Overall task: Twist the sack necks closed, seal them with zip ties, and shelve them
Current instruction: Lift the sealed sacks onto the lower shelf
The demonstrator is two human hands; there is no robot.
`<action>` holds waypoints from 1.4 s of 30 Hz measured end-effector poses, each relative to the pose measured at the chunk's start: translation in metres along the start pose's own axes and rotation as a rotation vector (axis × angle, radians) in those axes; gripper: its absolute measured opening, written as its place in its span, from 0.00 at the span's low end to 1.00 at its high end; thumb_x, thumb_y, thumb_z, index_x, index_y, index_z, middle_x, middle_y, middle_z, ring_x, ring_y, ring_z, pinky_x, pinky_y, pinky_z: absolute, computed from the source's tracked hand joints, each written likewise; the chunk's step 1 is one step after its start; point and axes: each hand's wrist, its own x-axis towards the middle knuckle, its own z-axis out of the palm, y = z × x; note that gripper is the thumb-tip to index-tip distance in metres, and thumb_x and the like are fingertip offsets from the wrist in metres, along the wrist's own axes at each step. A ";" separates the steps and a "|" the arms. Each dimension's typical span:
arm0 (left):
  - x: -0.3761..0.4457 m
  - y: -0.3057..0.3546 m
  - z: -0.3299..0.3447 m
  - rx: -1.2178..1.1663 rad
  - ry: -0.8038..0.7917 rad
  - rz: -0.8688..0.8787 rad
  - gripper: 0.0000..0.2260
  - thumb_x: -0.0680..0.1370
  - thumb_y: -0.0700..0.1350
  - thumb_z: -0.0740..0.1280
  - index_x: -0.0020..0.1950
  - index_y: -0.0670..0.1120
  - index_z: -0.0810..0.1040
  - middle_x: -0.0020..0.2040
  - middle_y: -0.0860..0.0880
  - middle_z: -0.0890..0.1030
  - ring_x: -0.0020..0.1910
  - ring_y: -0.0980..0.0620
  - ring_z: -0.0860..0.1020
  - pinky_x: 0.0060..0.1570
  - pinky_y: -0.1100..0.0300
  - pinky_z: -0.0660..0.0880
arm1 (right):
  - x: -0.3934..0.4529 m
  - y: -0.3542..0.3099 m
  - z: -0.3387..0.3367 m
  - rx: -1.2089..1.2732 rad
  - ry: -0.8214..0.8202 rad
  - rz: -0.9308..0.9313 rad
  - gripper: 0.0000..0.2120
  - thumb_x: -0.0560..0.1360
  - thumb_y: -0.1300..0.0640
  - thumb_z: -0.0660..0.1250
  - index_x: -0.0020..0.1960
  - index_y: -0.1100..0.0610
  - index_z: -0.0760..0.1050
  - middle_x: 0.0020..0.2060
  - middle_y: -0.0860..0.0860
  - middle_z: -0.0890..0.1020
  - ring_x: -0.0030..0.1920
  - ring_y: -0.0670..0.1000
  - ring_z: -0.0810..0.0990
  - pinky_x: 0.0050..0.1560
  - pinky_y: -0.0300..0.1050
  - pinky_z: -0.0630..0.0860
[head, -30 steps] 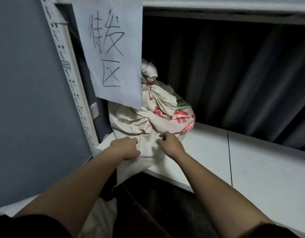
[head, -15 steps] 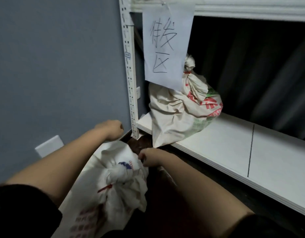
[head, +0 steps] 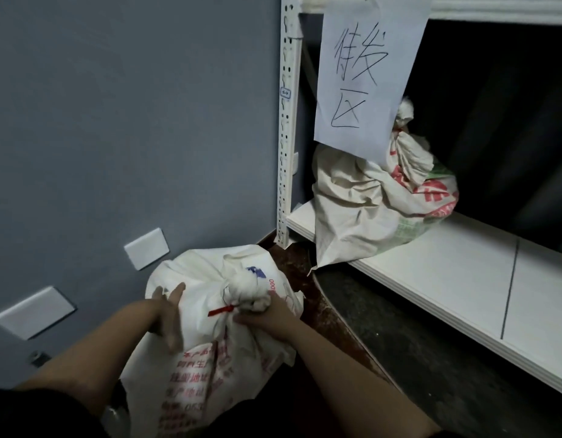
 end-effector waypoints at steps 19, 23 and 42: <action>-0.020 0.075 -0.030 -1.140 0.635 0.460 0.18 0.70 0.56 0.68 0.58 0.52 0.80 0.56 0.51 0.82 0.54 0.51 0.80 0.58 0.48 0.76 | -0.023 -0.069 -0.068 -0.221 0.291 -0.110 0.56 0.57 0.26 0.67 0.75 0.51 0.51 0.73 0.52 0.63 0.73 0.54 0.61 0.72 0.56 0.60; -0.055 0.106 -0.062 -1.222 0.657 0.504 0.11 0.67 0.55 0.66 0.47 0.54 0.81 0.50 0.52 0.83 0.50 0.50 0.81 0.55 0.48 0.77 | -0.040 -0.084 -0.080 -0.203 0.449 -0.122 0.57 0.58 0.31 0.73 0.75 0.55 0.50 0.73 0.52 0.60 0.74 0.54 0.57 0.73 0.56 0.57; -0.212 0.222 -0.152 -0.684 0.489 1.070 0.22 0.62 0.62 0.64 0.52 0.55 0.78 0.51 0.54 0.83 0.53 0.53 0.80 0.57 0.53 0.76 | -0.153 -0.130 -0.190 0.306 1.052 -0.269 0.34 0.66 0.52 0.75 0.65 0.53 0.59 0.53 0.51 0.77 0.51 0.52 0.76 0.45 0.42 0.71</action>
